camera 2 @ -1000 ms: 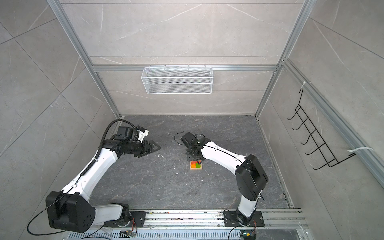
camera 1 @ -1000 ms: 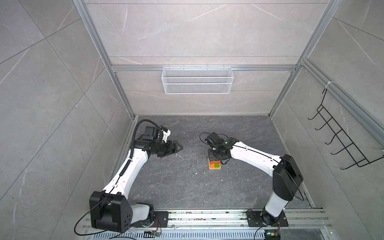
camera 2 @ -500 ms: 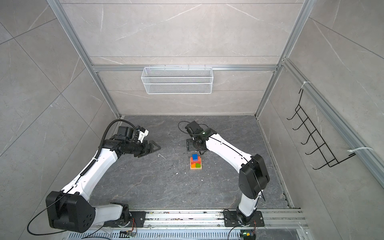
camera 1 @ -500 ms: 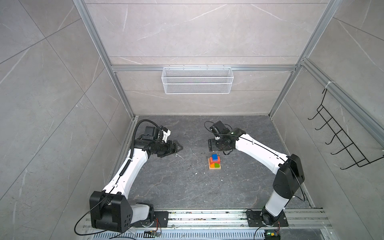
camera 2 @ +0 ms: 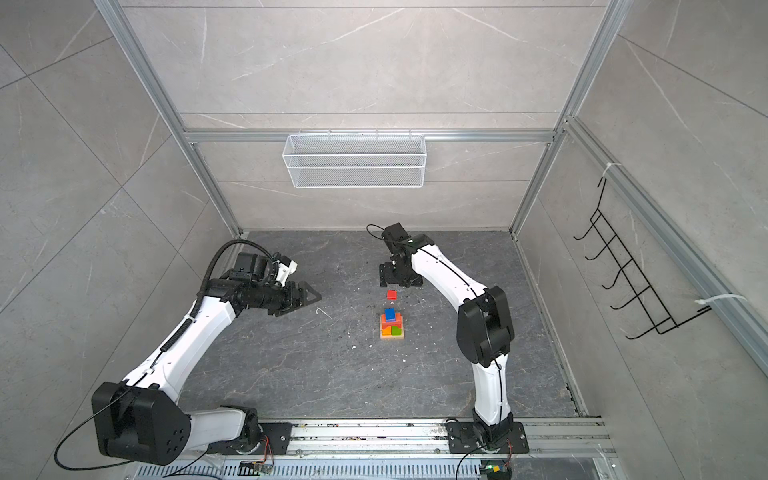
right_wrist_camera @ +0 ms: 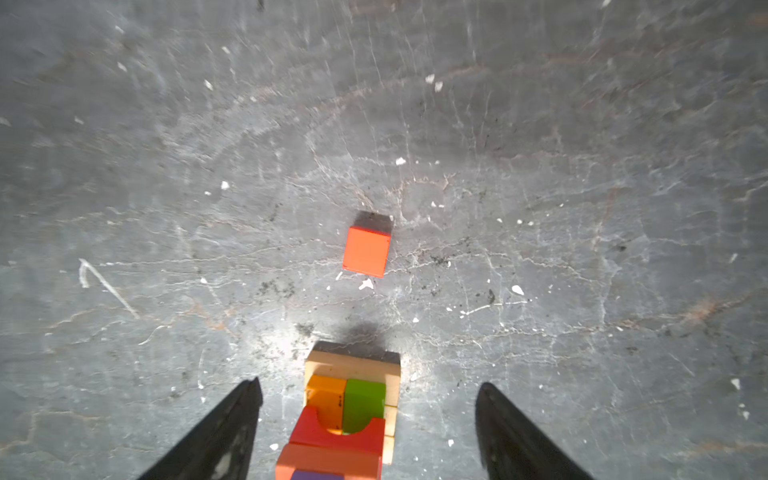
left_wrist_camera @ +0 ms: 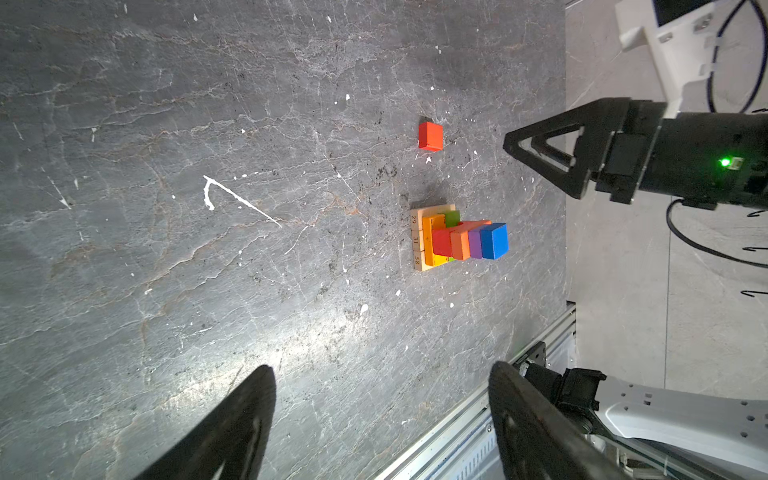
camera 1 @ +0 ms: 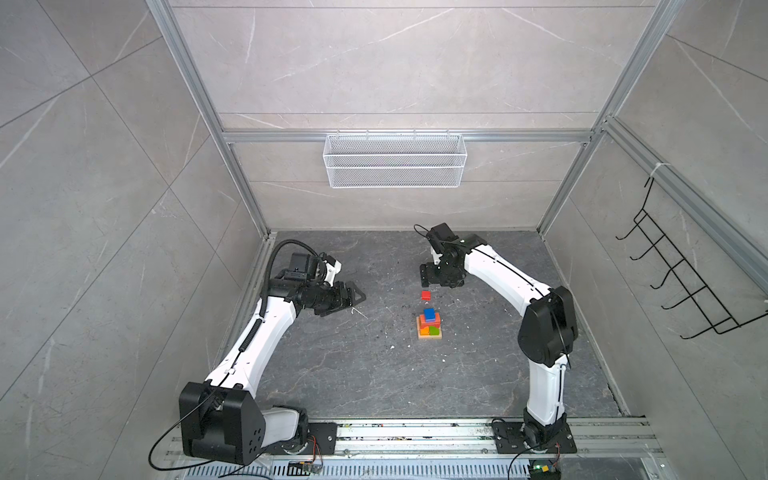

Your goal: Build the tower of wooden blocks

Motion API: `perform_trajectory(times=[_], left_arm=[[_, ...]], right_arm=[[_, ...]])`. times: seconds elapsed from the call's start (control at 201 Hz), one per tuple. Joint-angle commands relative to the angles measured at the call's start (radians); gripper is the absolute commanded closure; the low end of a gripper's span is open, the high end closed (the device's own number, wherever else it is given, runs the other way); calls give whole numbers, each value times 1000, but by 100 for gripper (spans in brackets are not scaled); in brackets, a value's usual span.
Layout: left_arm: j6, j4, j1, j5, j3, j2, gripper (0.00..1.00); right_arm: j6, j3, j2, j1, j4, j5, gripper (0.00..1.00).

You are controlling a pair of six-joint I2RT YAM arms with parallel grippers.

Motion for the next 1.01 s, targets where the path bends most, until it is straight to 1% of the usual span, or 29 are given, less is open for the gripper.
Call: perform_trajectory(times=[0.0,0.124,0.249,0.383,0.722,0.847,0.936,1.001], left_arm=[[15,-3,5,20,-6,-35,17],[14,-3,5,23,-7,-36,17],[12,0,5,27,-9,-38,17],[7,10,6,47,-12,-37,17],[9,9,5,41,-11,-33,17],[10,9,5,37,-11,-32,17],[10,9,5,34,-12,-35,17],[10,9,6,34,-11,-32,17]], right_arm=[[-33,66,64,-3,-49,-5,27],[-46,84,125,-1,-24,-2,34],[-63,101,180,-1,-13,21,36],[-83,77,213,1,32,31,38],[-100,81,284,2,74,63,44],[-90,70,299,9,86,94,50],[-86,67,308,19,91,130,59],[-84,66,312,23,88,145,64]])
